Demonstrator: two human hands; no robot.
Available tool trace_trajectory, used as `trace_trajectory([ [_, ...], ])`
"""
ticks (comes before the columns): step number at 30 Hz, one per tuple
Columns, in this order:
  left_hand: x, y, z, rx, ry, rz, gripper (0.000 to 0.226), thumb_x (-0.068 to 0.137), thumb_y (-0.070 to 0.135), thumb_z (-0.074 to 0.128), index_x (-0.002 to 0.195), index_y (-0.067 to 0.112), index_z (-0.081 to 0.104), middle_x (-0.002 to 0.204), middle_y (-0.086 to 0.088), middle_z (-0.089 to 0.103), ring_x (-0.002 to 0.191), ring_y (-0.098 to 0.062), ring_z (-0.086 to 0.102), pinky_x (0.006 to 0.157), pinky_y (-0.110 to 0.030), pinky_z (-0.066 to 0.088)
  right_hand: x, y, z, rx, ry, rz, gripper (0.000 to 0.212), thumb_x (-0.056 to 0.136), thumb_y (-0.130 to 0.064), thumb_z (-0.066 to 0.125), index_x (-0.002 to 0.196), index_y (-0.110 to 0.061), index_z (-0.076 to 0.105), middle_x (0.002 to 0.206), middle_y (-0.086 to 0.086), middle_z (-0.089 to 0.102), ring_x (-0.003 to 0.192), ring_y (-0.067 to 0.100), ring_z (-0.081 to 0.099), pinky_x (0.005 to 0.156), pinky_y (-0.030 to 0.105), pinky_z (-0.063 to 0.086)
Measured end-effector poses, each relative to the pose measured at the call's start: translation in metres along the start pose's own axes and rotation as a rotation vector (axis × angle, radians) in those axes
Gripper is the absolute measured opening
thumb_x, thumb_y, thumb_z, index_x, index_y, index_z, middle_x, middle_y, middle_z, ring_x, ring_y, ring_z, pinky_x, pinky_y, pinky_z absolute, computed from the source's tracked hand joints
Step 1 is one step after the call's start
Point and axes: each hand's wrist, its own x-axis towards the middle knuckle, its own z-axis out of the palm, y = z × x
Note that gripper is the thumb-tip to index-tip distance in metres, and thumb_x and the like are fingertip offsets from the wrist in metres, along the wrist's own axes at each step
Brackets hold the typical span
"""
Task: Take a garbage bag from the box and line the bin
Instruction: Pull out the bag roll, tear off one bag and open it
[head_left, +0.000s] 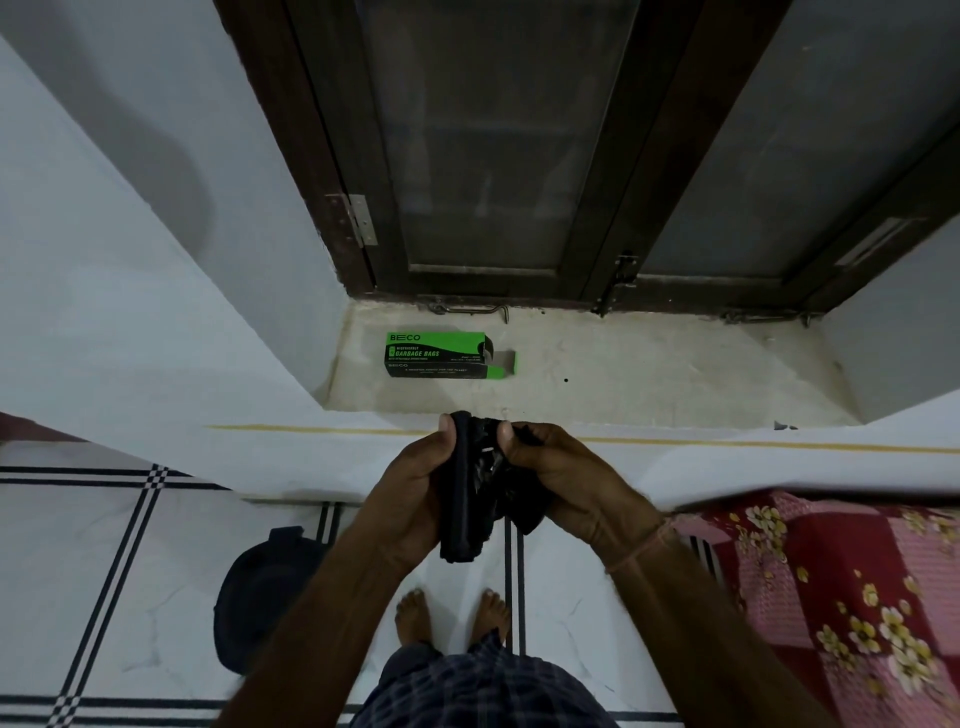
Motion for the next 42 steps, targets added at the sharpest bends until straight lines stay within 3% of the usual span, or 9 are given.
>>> trace_trajectory([
  [5, 0.001, 0.002, -0.002, -0.014, -0.007, -0.014, 0.058, 0.096, 0.050, 0.046, 0.119, 0.002, 0.071, 0.115, -0.022, 0.074, 0.096, -0.033, 0.075, 0.078, -0.045, 0.064, -0.001, -0.001, 0.006, 0.050, -0.013, -0.001, 0.051, 0.097, -0.029, 0.055, 0.127, 0.011, 0.061, 0.102, 0.018, 0.072, 0.090, 0.027, 0.070, 0.083, 0.038, 0.059],
  [9, 0.001, 0.001, -0.002, -0.085, 0.006, -0.013, 0.052, 0.102, 0.045, 0.045, 0.116, 0.000, 0.067, 0.113, -0.022, 0.071, 0.094, -0.033, 0.073, 0.083, -0.050, 0.061, -0.003, 0.000, 0.010, 0.130, -0.007, 0.000, 0.029, 0.102, -0.023, 0.048, 0.106, -0.002, 0.067, 0.083, 0.005, 0.077, 0.073, 0.018, 0.074, 0.069, 0.032, 0.062],
  [15, 0.002, 0.001, 0.001, -0.261, -0.031, 0.100, 0.035, 0.104, 0.039, 0.042, 0.107, 0.009, 0.061, 0.088, -0.004, 0.066, 0.076, -0.018, 0.068, 0.072, -0.034, 0.061, -0.005, -0.004, 0.020, 0.255, 0.030, -0.042, 0.030, 0.109, -0.017, 0.038, 0.095, -0.006, 0.062, 0.072, 0.005, 0.076, 0.064, 0.014, 0.073, 0.066, 0.026, 0.060],
  [20, 0.001, 0.000, 0.006, -0.435, -0.126, 0.179, 0.031, 0.102, 0.034, 0.038, 0.097, 0.011, 0.058, 0.081, -0.001, 0.057, 0.065, -0.014, 0.057, 0.068, -0.027, 0.057, -0.009, -0.013, 0.030, 0.388, 0.039, -0.069, 0.053, 0.107, -0.020, 0.041, 0.067, -0.015, 0.076, 0.067, 0.007, 0.073, 0.060, 0.015, 0.071, 0.067, 0.026, 0.060],
  [24, 0.007, 0.003, 0.000, -0.586, -0.119, 0.213, 0.029, 0.105, 0.030, 0.038, 0.094, 0.013, 0.059, 0.079, 0.001, 0.053, 0.065, -0.011, 0.053, 0.070, -0.024, 0.055, -0.008, -0.019, 0.044, 0.554, 0.100, -0.085, 0.038, 0.103, -0.021, 0.045, 0.070, -0.012, 0.060, 0.064, -0.001, 0.057, 0.062, 0.012, 0.057, 0.073, 0.025, 0.051],
  [28, 0.007, 0.004, -0.006, -0.379, -0.029, 0.232, 0.042, 0.109, 0.036, 0.034, 0.091, 0.014, 0.065, 0.079, -0.001, 0.060, 0.069, -0.013, 0.060, 0.072, -0.028, 0.058, -0.004, -0.012, 0.045, 0.382, 0.114, -0.109, 0.037, 0.108, -0.028, 0.042, 0.082, -0.009, 0.061, 0.084, 0.006, 0.074, 0.081, 0.022, 0.071, 0.085, 0.037, 0.057],
  [31, 0.006, 0.010, -0.014, -0.288, -0.013, 0.270, 0.041, 0.106, 0.042, 0.037, 0.094, 0.018, 0.068, 0.087, -0.001, 0.064, 0.075, -0.015, 0.062, 0.079, -0.036, 0.055, -0.004, -0.016, 0.038, 0.253, 0.146, -0.093, 0.036, 0.108, -0.033, 0.041, 0.084, -0.012, 0.060, 0.086, 0.010, 0.076, 0.075, 0.033, 0.066, 0.058, 0.033, 0.055],
  [33, 0.005, 0.014, -0.019, -0.246, 0.008, 0.298, 0.036, 0.106, 0.042, 0.037, 0.099, 0.018, 0.062, 0.088, 0.000, 0.064, 0.073, -0.015, 0.062, 0.081, -0.039, 0.053, -0.004, -0.017, 0.036, 0.129, 0.168, -0.088, 0.040, 0.108, -0.035, 0.041, 0.081, -0.014, 0.062, 0.074, 0.009, 0.070, 0.062, 0.027, 0.051, 0.052, 0.030, 0.040],
  [42, 0.012, 0.035, -0.050, -0.100, 0.175, 0.477, 0.022, 0.110, 0.032, 0.038, 0.102, 0.016, 0.051, 0.078, 0.001, 0.057, 0.058, -0.011, 0.049, 0.057, -0.027, 0.048, -0.008, -0.004, 0.034, -0.137, 0.223, -0.139, 0.035, 0.107, -0.034, 0.047, 0.085, -0.007, 0.048, 0.060, -0.001, 0.027, 0.042, 0.008, 0.024, 0.042, 0.018, 0.034],
])
